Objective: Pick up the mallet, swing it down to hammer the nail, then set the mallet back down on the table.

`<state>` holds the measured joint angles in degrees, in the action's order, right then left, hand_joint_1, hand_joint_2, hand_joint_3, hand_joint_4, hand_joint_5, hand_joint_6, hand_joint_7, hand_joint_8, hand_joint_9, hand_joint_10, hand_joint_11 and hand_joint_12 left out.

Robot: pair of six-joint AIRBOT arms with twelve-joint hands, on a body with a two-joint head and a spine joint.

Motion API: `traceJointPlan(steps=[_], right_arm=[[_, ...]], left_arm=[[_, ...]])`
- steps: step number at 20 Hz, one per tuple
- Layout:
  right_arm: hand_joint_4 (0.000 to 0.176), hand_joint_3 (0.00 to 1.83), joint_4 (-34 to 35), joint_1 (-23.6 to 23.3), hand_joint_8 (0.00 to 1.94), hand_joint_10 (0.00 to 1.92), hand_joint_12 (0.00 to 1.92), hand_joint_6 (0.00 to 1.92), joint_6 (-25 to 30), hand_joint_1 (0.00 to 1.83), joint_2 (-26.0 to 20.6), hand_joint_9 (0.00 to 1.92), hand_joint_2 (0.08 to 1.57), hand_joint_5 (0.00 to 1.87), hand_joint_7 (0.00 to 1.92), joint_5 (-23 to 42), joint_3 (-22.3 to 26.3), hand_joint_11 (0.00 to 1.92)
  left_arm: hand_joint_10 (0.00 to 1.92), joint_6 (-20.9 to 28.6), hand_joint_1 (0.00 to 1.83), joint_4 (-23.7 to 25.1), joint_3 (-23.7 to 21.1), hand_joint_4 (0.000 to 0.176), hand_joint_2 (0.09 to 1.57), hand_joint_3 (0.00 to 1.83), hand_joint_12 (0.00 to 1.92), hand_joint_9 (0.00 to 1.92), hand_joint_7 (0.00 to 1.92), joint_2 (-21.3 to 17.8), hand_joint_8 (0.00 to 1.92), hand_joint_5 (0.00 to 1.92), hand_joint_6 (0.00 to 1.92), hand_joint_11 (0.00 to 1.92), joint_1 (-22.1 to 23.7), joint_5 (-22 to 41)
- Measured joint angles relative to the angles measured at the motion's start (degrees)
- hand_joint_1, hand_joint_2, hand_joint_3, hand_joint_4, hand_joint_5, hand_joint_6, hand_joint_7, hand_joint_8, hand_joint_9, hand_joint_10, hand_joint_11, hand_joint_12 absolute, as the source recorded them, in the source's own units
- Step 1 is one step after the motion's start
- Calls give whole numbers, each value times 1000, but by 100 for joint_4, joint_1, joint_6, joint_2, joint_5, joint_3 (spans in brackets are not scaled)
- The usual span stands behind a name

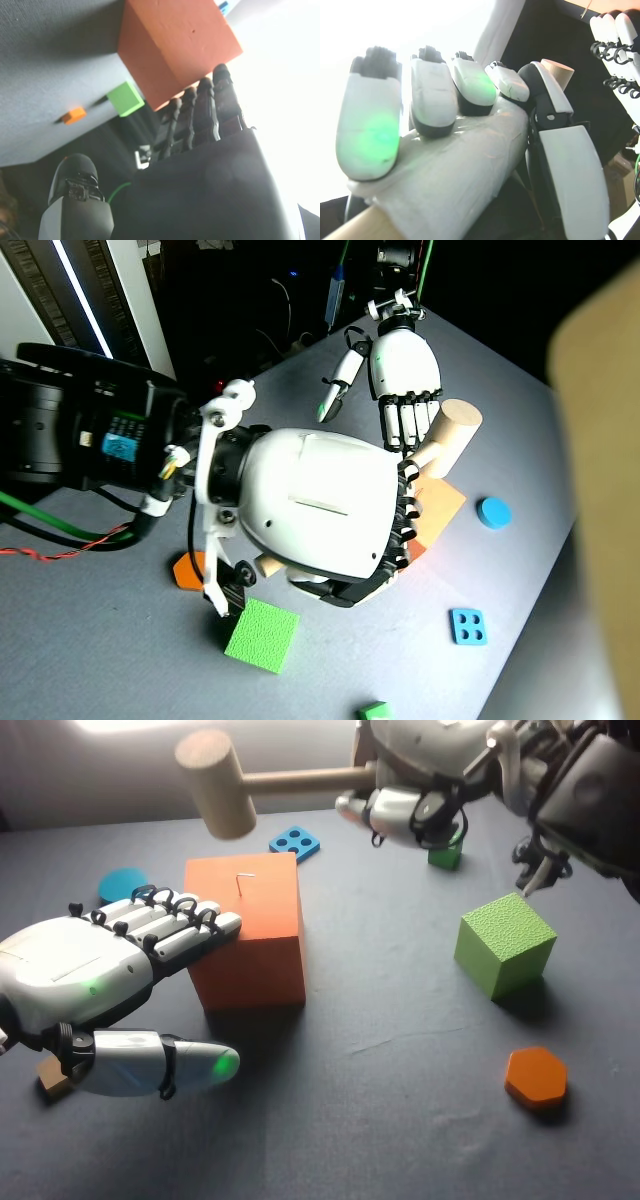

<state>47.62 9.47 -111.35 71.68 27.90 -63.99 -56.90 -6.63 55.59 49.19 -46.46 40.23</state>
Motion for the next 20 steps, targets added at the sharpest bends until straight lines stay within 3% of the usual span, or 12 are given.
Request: traceJointPlan(steps=[5,8,15,20], right_arm=[[176,101,44,-35,1941,1921,1921,1921,7,392,122,1762,1571,1355,1686,-33,-129,1862],[176,105,2,24,1941,1921,1921,1921,28,444,319,1769,1571,1382,1699,-94,-284,1863],[176,95,468,656,1941,1921,1921,1921,-122,470,520,1745,1571,1366,1674,-334,-706,1853],[176,77,468,264,1941,1921,1921,1921,-275,507,352,1773,1571,1382,1704,-546,-627,1870]], left_arm=[[0,0,0,-2,0,0,1084,0,0,0,0,0,0,0,0,0,4,-7],[0,0,0,-2,11,0,1083,0,0,0,0,24,0,0,0,0,4,7],[0,0,0,-2,11,0,1072,0,0,0,0,24,0,1,0,0,4,9],[0,0,0,-2,11,0,1078,0,0,0,0,31,0,1,0,0,22,2]])
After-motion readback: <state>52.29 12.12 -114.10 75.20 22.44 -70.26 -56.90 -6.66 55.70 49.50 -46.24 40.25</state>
